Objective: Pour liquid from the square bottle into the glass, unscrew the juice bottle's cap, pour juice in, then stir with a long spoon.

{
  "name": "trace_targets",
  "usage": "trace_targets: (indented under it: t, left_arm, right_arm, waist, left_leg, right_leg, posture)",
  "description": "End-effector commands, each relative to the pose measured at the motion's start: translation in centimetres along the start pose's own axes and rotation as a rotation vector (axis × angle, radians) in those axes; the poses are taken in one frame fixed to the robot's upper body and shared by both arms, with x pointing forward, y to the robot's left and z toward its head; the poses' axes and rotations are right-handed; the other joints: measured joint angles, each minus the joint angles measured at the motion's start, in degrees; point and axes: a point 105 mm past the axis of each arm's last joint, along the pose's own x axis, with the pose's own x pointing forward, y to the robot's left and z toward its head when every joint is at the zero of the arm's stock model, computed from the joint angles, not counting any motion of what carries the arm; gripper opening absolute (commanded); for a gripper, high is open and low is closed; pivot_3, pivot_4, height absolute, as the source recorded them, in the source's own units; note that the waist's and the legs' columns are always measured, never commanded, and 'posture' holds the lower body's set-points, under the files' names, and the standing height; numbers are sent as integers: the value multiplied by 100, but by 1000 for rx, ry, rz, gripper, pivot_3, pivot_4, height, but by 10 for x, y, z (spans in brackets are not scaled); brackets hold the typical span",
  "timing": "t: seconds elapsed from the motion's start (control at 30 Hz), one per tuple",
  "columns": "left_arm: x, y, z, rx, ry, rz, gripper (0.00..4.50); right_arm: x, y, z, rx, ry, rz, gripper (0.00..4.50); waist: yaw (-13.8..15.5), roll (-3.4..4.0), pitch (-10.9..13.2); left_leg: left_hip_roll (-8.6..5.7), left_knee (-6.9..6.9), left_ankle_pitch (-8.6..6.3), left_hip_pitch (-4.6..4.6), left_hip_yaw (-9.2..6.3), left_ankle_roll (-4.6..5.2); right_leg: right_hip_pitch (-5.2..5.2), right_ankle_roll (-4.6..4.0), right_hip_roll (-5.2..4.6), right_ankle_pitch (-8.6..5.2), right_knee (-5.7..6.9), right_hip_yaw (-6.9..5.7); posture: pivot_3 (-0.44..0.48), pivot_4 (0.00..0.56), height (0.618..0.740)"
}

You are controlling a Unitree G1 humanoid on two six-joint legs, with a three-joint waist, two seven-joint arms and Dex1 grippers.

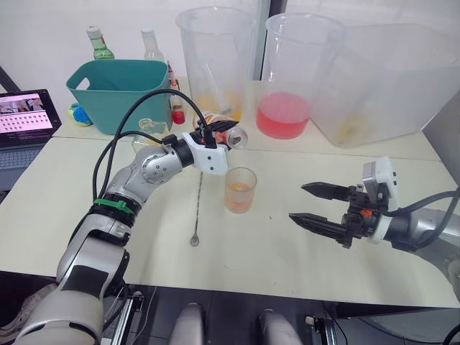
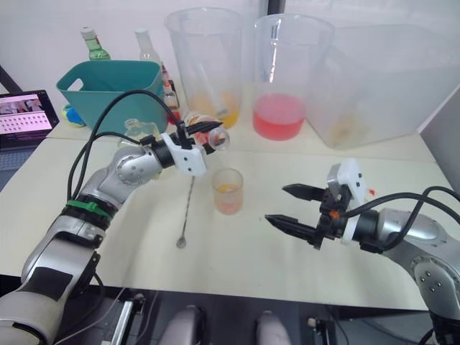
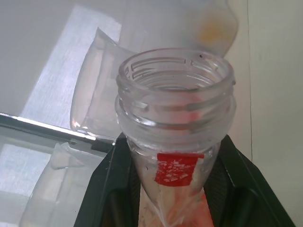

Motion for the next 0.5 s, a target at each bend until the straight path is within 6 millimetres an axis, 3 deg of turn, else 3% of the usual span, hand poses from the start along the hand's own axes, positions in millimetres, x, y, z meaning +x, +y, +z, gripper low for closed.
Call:
trace_targets:
  t: [0.03, 0.17, 0.37, 0.5]
  left_arm:
    - [-5, 50, 10, -246, 0, 152, 1401]
    - [-13, 61, 11, -534, 16, 147, 1401]
    - [-54, 66, 24, -736, 64, 27, 1401]
    - [-90, 69, 20, -825, 159, 17, 1401]
  right_arm:
    - [-1, 1, 12, -38, -20, 37, 4461]
    - [-1, 0, 15, -48, -18, 60, 4461]
    - [-7, 0, 27, -61, -27, 167, 4461]
    - [-7, -2, 30, -61, -11, 250, 4461]
  waist:
    - [-7, 0, 0]
    - [-41, 0, 0]
    - [-161, 2, -1]
    - [-176, 1, 0]
  left_leg:
    - [2, 3, 0, -1, -4, 0]
    - [1, 5, 1, -1, -8, 2]
    - [6, 6, 2, 1, -15, 3]
    - [5, 8, 4, 1, -19, 5]
  right_leg:
    - [-1, 0, 2, 0, 3, -3]
    - [-1, 0, 3, 0, 7, -3]
    - [-1, -1, 9, -1, 11, -4]
    - [0, -1, 8, -1, 12, -8]
  posture:
    - [0, 150, 726]
    - [0, 150, 726]
    - [0, 150, 726]
    - [0, 150, 726]
